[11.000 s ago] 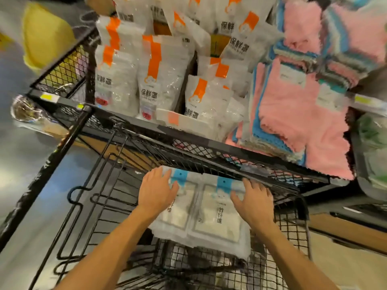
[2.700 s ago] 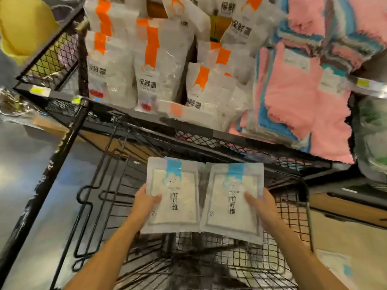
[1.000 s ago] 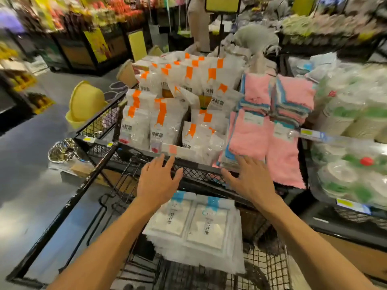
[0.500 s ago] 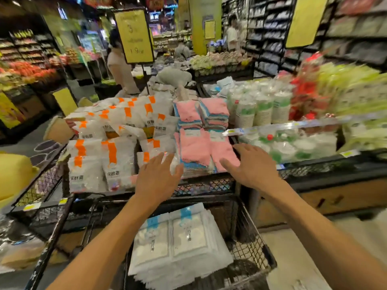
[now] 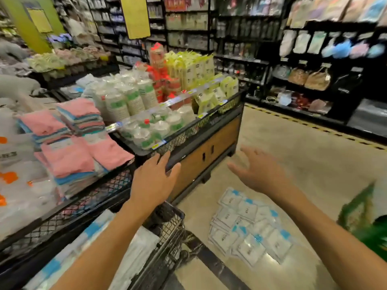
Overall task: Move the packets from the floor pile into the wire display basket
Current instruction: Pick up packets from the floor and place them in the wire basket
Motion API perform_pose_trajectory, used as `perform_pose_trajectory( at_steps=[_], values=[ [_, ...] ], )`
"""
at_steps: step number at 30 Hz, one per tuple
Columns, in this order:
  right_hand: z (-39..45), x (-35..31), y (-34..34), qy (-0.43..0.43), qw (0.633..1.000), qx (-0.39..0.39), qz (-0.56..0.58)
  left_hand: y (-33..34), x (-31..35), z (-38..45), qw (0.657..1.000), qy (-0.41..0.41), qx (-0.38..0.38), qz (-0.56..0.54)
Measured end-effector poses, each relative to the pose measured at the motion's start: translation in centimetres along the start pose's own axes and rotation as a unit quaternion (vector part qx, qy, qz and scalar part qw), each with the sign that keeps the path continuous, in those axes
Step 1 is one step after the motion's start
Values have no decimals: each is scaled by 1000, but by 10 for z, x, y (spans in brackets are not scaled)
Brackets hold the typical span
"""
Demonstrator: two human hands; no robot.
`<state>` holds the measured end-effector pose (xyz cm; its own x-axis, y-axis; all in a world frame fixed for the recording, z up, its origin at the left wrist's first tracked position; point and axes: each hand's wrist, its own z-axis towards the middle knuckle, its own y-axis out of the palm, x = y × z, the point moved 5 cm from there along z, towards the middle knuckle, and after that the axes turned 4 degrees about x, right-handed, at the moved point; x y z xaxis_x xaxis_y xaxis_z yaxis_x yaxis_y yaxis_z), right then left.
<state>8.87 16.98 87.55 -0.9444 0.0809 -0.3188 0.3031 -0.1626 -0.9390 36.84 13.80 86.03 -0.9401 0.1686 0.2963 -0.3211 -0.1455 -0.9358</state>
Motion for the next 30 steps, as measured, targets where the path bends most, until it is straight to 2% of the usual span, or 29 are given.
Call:
perform_pose_trajectory(
  at_steps=[6, 16, 25, 30],
  values=[
    [-19, 104, -15, 95, 995, 14, -4, 49, 86, 26, 997, 58, -59, -12],
    [4, 251, -13, 144, 989, 24, -7, 140, 179, 73, 993, 76, -92, -5],
    [44, 323, 19, 193, 981, 2, -13, 197, 206, 130, 990, 89, -106, 7],
    [83, 342, 56, 229, 973, 2, -26, 260, 203, 192, 981, 113, -152, 36]
  ],
)
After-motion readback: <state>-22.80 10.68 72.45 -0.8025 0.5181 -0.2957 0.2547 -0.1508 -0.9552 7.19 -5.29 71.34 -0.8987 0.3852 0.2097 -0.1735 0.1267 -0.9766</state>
